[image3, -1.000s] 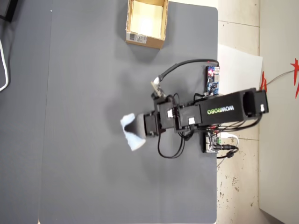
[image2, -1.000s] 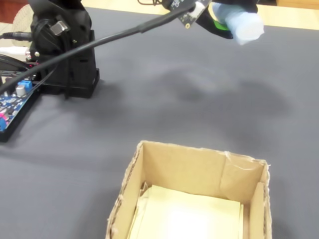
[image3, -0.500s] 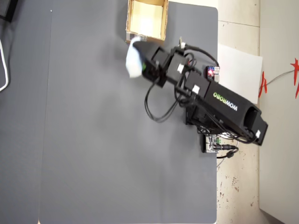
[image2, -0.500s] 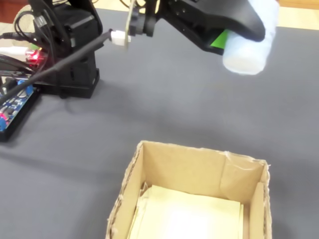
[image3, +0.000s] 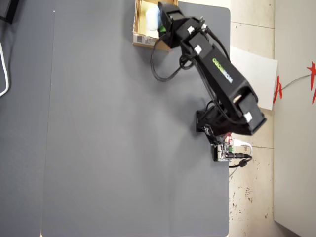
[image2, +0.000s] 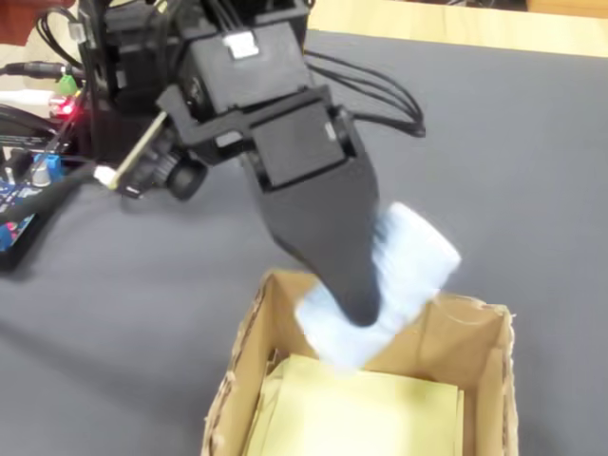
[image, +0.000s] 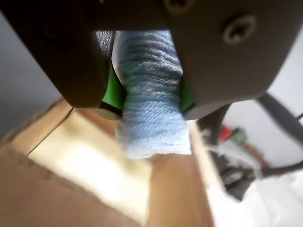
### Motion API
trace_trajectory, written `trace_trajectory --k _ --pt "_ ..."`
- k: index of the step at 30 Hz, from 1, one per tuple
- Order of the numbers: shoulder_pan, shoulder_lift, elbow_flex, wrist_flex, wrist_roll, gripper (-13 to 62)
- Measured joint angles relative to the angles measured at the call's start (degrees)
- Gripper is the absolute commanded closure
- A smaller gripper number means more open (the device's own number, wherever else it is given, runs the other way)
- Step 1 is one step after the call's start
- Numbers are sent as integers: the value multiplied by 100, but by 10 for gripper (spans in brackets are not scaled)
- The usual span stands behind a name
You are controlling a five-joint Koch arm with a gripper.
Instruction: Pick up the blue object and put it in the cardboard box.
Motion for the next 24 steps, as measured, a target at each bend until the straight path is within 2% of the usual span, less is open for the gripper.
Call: trace_trajectory --k 1,6,16,24 --pt "26 -79 -18 70 -9 317" --pt "97 -439 -492 791 167 178" --pt "105 -422 -483 677 686 160" --pt "-536 149 -466 202 1160 160"
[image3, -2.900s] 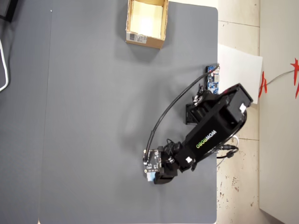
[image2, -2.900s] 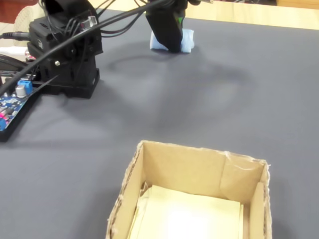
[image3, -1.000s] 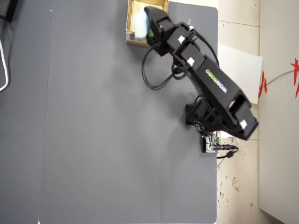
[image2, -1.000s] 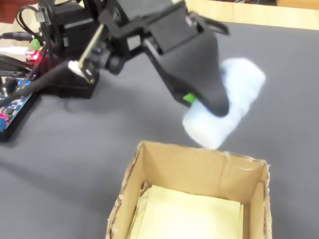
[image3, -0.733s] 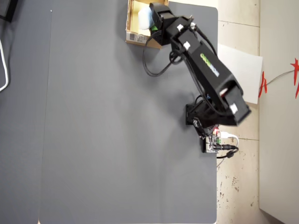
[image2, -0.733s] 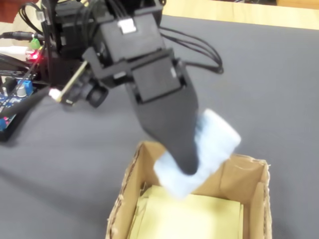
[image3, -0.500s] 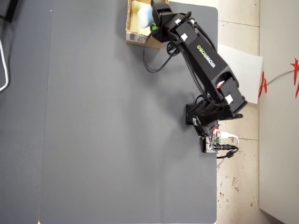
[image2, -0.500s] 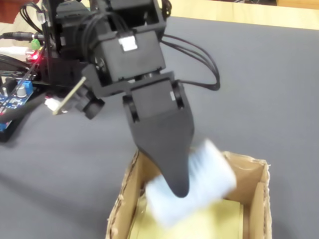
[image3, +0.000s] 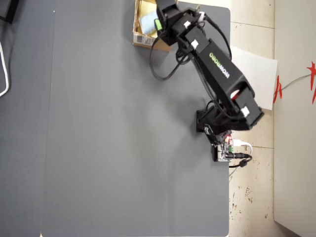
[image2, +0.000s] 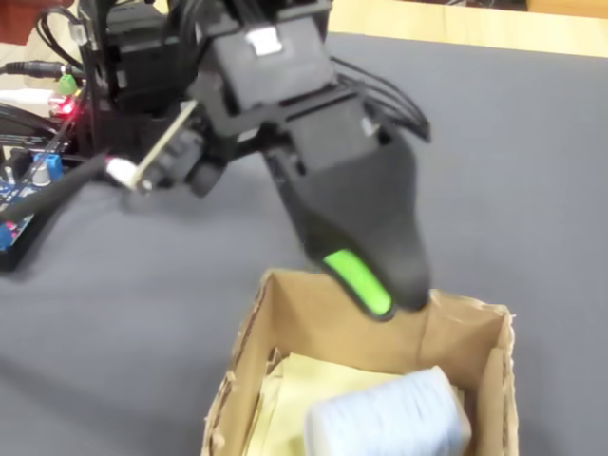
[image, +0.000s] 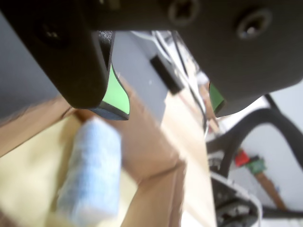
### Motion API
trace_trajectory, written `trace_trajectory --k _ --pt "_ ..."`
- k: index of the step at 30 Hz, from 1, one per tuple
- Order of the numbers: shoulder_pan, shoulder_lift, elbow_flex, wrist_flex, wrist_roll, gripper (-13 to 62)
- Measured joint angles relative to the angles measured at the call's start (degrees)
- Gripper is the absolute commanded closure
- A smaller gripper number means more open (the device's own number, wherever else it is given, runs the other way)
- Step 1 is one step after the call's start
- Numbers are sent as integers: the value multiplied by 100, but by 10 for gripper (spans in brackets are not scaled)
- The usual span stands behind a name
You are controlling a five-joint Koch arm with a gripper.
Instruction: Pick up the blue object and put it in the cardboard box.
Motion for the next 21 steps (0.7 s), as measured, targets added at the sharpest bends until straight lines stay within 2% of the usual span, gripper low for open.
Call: trace_trajectory --k 5,12,21 --pt "-694 747 413 -26 158 160" --pt "-2355 2452 1995 -545 580 157" --pt "-4307 3516 3507 -817 976 156"
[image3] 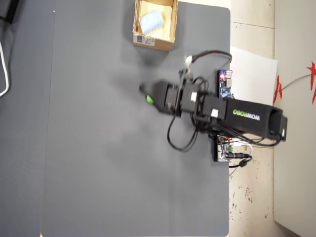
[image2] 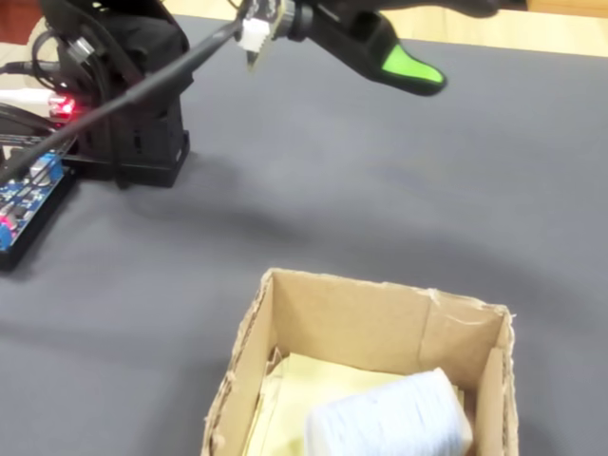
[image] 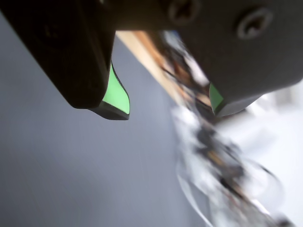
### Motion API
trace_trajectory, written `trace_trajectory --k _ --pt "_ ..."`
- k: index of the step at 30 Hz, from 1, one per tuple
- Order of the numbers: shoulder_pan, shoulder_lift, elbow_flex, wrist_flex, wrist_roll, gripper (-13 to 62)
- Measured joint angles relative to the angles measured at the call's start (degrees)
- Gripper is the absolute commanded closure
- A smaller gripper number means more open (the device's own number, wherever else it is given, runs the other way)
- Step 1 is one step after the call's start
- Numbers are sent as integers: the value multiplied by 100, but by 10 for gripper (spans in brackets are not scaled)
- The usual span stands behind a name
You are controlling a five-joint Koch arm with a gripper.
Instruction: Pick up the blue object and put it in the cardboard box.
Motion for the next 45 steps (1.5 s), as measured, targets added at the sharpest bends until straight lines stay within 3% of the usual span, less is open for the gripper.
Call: trace_trajectory --k 14,45 --pt "-308 0 2979 -2294 686 151" --pt "-105 0 3182 -1547 800 152"
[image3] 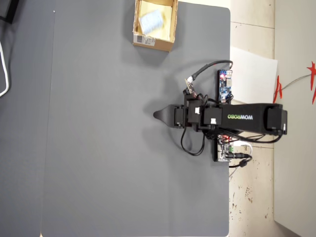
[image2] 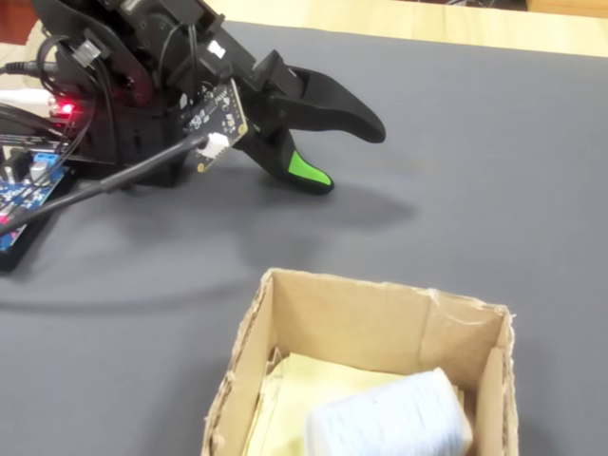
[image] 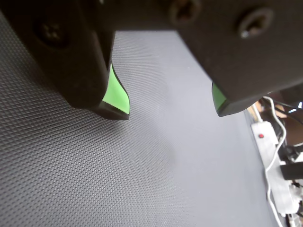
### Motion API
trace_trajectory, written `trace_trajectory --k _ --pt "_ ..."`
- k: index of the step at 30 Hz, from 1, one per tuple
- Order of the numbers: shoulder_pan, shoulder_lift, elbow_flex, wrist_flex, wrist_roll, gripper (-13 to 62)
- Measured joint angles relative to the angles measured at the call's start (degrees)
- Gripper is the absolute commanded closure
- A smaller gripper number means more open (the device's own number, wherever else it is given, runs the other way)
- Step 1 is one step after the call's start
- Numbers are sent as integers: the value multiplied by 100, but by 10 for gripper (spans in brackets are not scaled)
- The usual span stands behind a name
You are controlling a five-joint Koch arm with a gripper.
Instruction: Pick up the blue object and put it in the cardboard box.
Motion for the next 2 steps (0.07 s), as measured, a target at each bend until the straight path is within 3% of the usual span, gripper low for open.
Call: trace_trajectory --k 2 --pt "-9 0 9 0 0 152"
